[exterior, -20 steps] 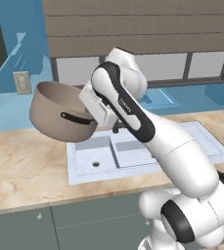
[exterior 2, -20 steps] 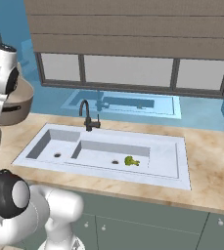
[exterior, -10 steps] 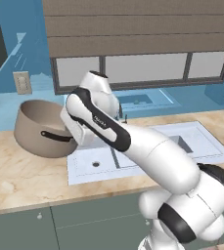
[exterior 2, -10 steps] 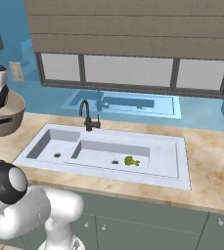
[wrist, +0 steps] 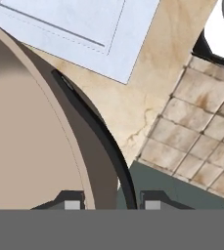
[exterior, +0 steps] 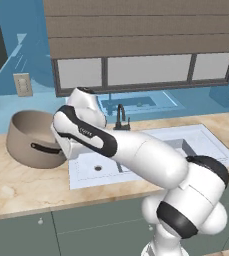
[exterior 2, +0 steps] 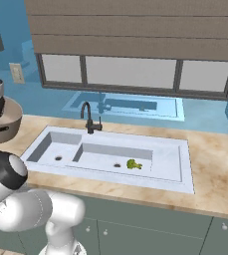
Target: Dump the broccoli from the pot into the sink. Then turn on the water and wash the broccoli. Then turn off the water and put the broccoli back in the pot.
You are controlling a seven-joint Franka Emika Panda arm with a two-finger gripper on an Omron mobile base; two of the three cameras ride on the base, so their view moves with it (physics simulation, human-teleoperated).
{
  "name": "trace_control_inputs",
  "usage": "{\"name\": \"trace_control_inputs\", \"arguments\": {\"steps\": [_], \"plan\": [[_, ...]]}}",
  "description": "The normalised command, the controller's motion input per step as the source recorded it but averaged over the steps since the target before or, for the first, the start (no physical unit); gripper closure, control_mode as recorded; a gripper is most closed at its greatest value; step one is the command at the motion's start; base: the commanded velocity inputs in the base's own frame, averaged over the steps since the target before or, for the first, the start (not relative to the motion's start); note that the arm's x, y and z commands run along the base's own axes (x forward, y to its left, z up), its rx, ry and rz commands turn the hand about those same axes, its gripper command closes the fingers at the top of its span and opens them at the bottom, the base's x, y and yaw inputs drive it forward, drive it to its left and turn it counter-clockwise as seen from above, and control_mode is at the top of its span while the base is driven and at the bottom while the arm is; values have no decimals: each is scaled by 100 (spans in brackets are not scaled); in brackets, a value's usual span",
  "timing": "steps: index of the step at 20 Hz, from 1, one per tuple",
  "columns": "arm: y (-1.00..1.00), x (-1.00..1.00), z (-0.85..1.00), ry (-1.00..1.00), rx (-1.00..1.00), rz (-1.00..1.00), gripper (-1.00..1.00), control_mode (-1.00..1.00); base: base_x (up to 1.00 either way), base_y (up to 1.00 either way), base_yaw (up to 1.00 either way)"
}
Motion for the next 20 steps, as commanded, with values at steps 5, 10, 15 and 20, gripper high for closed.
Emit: {"name": "trace_control_inputs", "arguments": {"steps": [5,10,15,20], "plan": [[25,4,-23,0,0,-5,100,-100,0,0,0],[22,0,-35,0,-2,-6,100,-100,0,0,0],[15,0,-43,0,-4,-6,100,-100,0,0,0],[18,1,-36,0,-2,-5,100,-100,0,0,0]]}}
